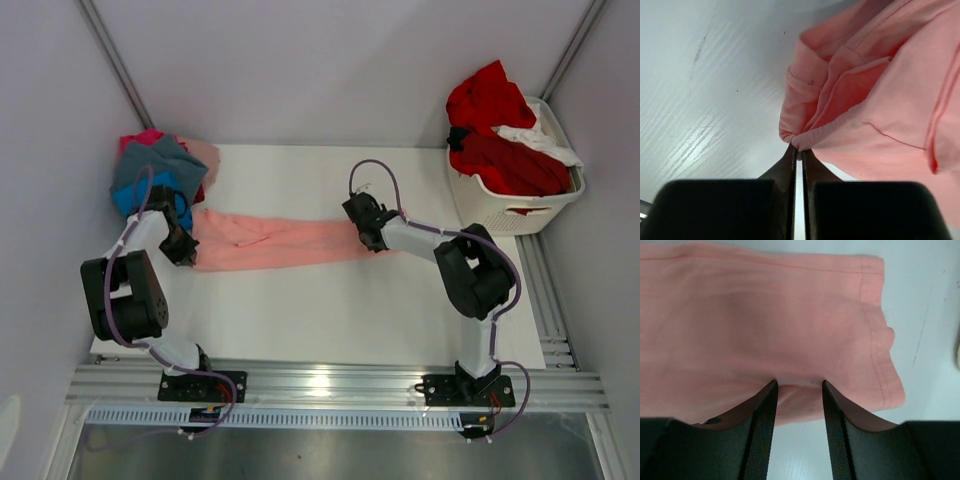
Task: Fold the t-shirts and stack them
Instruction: Fold the other side of the tshirt into a rectangle
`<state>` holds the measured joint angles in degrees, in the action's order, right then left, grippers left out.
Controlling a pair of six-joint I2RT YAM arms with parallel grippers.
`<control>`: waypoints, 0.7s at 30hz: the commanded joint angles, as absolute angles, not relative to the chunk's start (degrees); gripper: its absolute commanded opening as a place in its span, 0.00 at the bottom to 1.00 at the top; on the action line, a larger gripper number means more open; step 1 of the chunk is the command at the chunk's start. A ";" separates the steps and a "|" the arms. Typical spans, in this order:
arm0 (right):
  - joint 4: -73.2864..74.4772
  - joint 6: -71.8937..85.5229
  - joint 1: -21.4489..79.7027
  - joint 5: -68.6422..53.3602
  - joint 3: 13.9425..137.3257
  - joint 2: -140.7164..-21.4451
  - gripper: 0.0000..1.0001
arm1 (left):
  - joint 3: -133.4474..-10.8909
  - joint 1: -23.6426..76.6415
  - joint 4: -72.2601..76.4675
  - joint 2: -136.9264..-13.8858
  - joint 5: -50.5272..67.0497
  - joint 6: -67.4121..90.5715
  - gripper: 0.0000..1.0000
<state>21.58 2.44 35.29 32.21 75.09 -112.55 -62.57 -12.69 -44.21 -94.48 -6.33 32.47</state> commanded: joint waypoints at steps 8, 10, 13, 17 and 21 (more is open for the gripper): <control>17.22 9.49 34.98 25.75 70.84 -110.47 0.39 | -62.49 -11.60 -42.54 -94.83 -9.49 33.58 0.00; 18.45 11.67 32.80 25.49 70.66 -111.88 0.36 | -62.49 -11.69 -42.54 -94.57 -10.63 33.31 0.00; 20.04 13.01 30.42 27.41 69.61 -111.89 0.35 | -62.58 -11.60 -42.98 -94.04 -11.78 33.31 0.01; 21.71 14.07 27.25 28.82 70.05 -110.92 0.34 | -62.40 -11.69 -43.24 -94.66 -12.22 34.01 0.01; 22.85 14.76 25.32 32.43 69.87 -110.30 0.38 | -62.05 -11.60 -43.59 -94.22 -13.09 35.07 0.01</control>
